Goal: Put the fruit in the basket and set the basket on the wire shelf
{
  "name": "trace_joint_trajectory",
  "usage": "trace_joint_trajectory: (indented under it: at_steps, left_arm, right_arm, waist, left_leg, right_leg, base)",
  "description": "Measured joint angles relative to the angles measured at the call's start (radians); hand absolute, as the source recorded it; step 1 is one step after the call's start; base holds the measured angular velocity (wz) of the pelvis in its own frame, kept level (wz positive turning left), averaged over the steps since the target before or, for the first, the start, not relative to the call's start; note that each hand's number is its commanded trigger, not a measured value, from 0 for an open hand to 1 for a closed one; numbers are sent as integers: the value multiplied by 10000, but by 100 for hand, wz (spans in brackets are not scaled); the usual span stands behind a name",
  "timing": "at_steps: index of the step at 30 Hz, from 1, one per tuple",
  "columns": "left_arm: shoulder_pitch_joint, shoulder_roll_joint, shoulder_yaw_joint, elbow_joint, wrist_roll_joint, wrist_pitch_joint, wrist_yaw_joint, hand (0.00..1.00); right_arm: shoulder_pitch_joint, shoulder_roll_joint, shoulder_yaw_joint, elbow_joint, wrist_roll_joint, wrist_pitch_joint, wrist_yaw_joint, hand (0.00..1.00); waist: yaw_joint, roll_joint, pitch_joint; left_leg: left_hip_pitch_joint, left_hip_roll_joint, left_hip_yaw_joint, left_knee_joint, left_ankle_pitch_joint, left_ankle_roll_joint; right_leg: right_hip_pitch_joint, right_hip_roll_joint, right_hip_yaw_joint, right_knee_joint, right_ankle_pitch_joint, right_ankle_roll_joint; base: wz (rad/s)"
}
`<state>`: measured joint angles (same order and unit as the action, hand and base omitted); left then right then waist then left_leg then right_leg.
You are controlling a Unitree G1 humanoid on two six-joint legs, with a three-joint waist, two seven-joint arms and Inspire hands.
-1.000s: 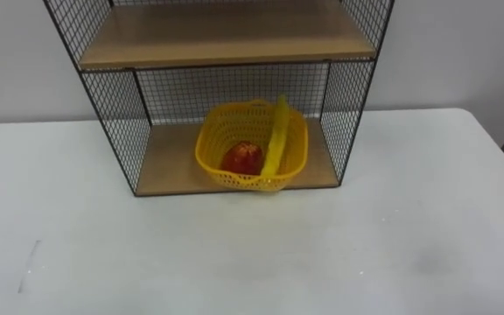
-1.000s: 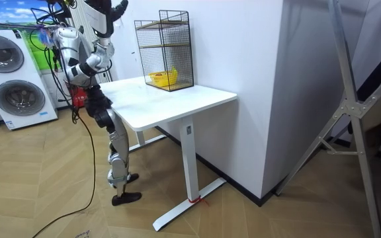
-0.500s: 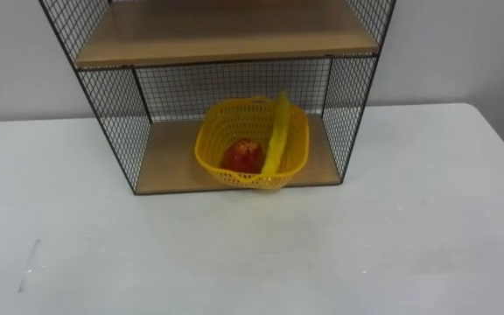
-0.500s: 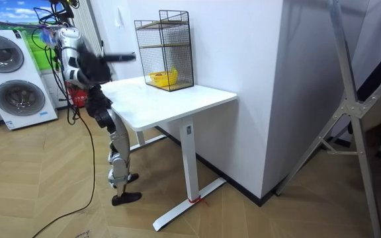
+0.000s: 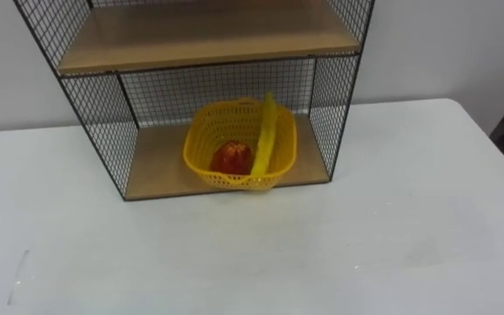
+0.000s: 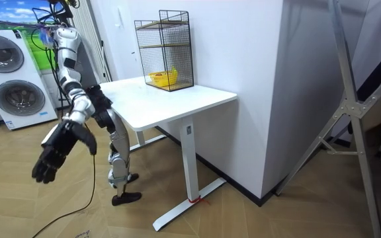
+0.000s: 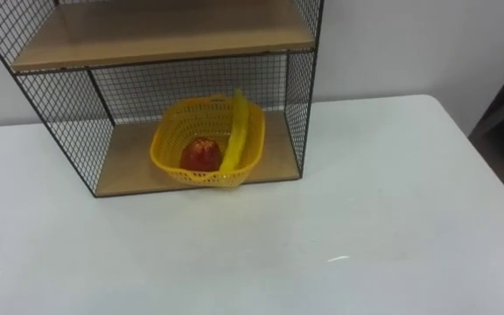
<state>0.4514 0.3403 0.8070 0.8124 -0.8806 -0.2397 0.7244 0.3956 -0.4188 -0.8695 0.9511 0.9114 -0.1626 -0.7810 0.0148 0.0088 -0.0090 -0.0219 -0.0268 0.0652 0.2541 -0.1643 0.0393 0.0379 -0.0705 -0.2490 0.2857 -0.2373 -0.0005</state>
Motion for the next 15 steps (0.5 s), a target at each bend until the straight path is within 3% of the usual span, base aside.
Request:
trace_joint_trajectory:
  at_steps: [4, 7, 11, 15]
  left_arm:
    - [21, -851, -841, 1376, 456, 264, -1135, 0]
    - [15, -1279, -1039, 2175, 874, 459, -1880, 0]
    - [-4, -1350, -1307, 2687, 1955, 764, -2638, 0]
    - [-65, -1358, -2376, 2674, 3280, 1014, -3431, 0]
  right_arm:
    - [-136, 955, 452, 1329, 353, 46, 476, 0]
    - [-417, 1159, 530, 2318, 348, 53, 714, 0]
    - [-582, 1286, 800, 2675, 308, 132, 857, 0]
    - [-859, 1357, 1971, 2725, -233, 342, 1337, 0]
  waist:
    - [-163, 5, -2]
    - [-352, -21, -14]
    - [-382, -78, -37]
    - [-406, -107, -15]
  left_leg:
    - [152, 27, 12, -43, 2, -4]
    - [115, 25, 3, 1, -6, 10]
    - [128, 22, 24, 32, -27, 35]
    - [174, 8, 40, 5, -33, 46]
  right_leg:
    - [191, 29, 1, -117, 36, 0]
    - [175, 19, -13, -118, 14, -40]
    - [188, 15, 8, -128, 33, -14]
    - [250, 18, 34, -165, 99, 52]
  base:
    - [0]
    - [0]
    - [0]
    - [0]
